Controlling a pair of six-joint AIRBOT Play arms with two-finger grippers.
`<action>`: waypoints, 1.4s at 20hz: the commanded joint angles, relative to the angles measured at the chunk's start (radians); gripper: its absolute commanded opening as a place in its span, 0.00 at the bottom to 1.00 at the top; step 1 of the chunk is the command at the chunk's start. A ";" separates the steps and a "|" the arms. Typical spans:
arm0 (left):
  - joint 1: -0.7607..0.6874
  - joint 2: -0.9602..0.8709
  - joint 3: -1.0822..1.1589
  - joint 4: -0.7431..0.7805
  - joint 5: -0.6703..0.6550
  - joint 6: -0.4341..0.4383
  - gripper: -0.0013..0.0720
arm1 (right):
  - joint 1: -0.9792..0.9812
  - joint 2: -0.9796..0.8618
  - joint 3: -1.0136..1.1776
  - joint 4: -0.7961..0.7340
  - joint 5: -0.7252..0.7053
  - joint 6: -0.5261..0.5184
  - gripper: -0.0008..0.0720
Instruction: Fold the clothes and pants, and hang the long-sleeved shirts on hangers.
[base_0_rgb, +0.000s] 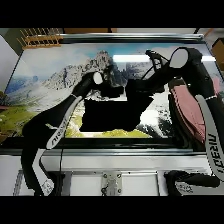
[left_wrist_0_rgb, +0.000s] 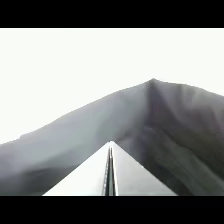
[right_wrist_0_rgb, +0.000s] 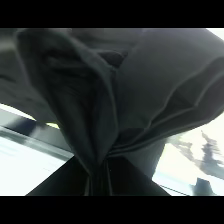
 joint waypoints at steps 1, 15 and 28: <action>0.121 0.098 0.000 0.076 -0.048 0.018 0.03 | 0.117 -0.013 0.001 0.002 -0.111 0.180 0.04; 0.393 0.283 0.000 0.074 -0.190 0.095 0.03 | 0.478 -0.349 0.001 0.109 -0.657 0.391 0.09; 0.417 0.435 -0.154 0.075 -0.145 0.140 0.03 | 0.260 -0.063 -0.267 0.357 -0.649 -0.181 0.92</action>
